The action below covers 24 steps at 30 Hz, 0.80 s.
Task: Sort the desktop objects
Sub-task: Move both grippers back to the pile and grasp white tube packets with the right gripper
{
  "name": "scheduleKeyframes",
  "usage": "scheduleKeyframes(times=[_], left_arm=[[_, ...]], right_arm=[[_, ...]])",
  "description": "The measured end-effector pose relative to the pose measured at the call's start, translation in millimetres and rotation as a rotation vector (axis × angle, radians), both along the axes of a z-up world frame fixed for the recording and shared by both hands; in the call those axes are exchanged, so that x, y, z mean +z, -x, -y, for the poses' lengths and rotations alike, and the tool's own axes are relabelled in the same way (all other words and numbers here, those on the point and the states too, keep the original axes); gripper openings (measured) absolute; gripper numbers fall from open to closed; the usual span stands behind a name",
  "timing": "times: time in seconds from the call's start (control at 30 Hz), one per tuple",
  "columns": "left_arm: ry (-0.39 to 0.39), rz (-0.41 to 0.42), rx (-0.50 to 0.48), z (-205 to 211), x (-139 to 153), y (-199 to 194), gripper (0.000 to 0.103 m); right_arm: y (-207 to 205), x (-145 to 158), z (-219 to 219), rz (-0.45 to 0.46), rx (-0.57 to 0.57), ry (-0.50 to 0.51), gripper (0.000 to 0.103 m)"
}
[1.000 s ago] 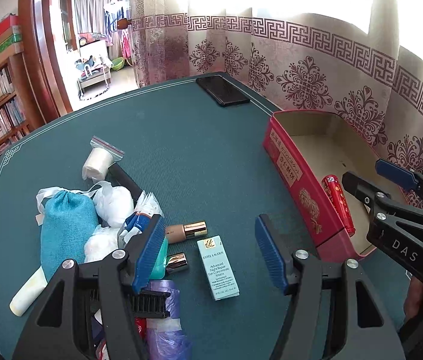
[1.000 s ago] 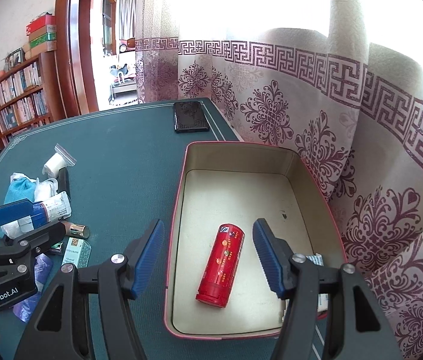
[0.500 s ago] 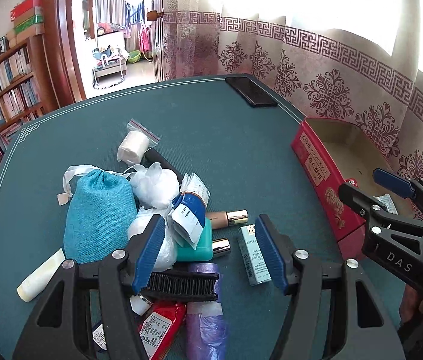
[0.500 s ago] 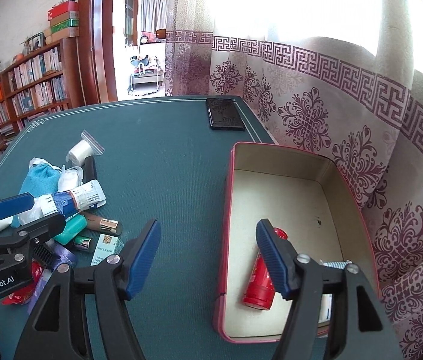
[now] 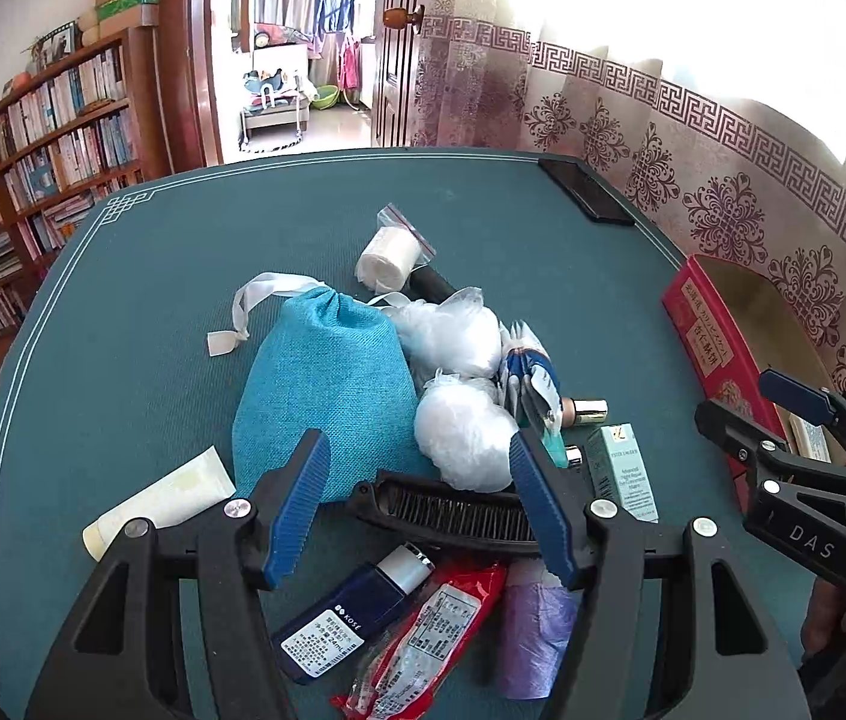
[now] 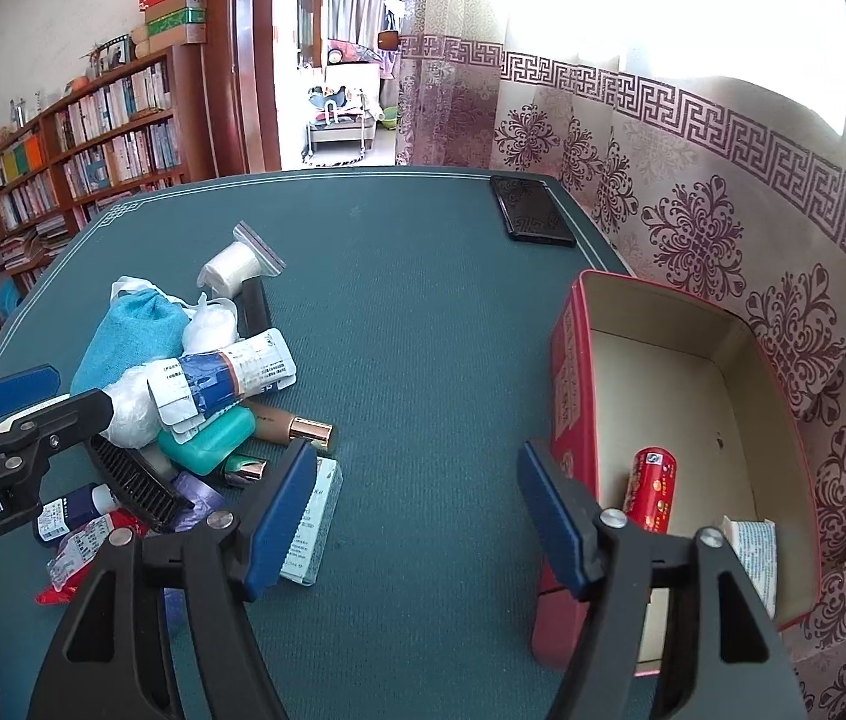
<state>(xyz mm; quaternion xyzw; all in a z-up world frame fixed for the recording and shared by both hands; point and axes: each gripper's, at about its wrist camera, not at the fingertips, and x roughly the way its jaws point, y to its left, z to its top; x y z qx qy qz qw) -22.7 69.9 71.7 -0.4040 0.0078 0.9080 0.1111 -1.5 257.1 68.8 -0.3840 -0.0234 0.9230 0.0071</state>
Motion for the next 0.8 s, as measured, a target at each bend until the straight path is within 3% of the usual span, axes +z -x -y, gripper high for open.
scheduleKeyframes(times=[0.27, 0.8], left_arm=[[-0.003, 0.026, 0.054, 26.5, -12.9, 4.0, 0.066], [-0.082, 0.041, 0.12, 62.2, -18.1, 10.3, 0.066]], right_arm=[[5.7, -7.8, 16.7, 0.03, 0.038, 0.013, 0.078], [25.7, -22.1, 32.9, 0.122, 0.103, 0.194, 0.078]])
